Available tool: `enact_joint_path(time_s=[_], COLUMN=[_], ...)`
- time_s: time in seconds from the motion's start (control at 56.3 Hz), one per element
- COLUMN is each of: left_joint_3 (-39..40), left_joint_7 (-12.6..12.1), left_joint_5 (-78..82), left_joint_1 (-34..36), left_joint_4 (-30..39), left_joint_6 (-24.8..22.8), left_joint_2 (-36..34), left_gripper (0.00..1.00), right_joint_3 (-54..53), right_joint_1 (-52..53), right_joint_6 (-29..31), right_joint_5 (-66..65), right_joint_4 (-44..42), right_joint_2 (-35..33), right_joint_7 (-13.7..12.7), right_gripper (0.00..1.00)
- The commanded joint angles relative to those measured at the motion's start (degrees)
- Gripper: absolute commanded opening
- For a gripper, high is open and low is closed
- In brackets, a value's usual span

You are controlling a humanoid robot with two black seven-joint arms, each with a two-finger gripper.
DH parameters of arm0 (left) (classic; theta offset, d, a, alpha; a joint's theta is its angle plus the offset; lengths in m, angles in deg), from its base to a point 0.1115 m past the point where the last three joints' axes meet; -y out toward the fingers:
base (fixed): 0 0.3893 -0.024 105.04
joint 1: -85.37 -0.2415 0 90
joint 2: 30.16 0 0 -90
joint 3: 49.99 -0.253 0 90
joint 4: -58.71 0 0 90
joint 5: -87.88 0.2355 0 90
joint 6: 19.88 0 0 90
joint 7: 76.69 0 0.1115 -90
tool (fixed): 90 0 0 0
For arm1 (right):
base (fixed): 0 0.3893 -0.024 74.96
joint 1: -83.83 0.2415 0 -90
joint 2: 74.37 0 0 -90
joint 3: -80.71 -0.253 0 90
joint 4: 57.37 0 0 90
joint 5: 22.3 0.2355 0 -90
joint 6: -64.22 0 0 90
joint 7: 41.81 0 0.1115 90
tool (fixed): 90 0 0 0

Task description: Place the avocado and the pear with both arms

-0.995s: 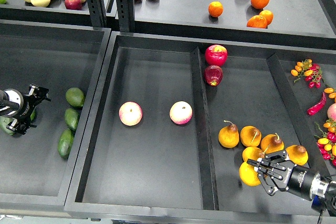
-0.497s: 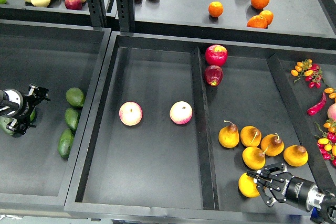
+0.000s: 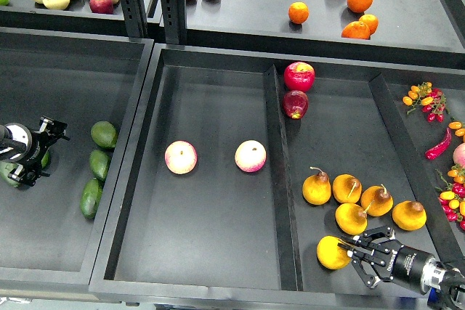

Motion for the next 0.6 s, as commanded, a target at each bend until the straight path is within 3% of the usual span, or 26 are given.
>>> enact_joint_path(time_s=[0.0, 0.178, 0.284, 0.586], left_joint_3=[0.0, 0.9, 0.8, 0.9], left_joint_7=[0.0, 0.0, 0.0, 0.0], left_joint_5=[0.0, -0.3, -3.7, -24.1], left_joint_1=[0.1, 0.4, 1.0, 1.5], left_joint_4=[-0.5, -0.4, -0.4, -0.4], left_joint_6=[0.0, 0.0, 0.0, 0.0], left_joint_2=[0.0, -0.2, -0.3, -0.1], left_gripper=[0.99, 0.99, 0.99, 0.99], right_joint_3=[-0.4, -1.4, -5.6, -18.9], right_joint_1=[0.4, 2.7, 3.0, 3.1], right_joint_6=[0.0, 0.0, 0.0, 0.0], right_joint_5=[-2.4, -3.7, -3.2, -2.7], right_joint_4=[0.0, 3.5, 5.2, 7.0], right_joint_2=[0.0, -2.3, -4.6, -3.5], right_joint_7=[0.0, 0.0, 0.0, 0.0], right_gripper=[0.48, 0.99, 1.00, 1.00])
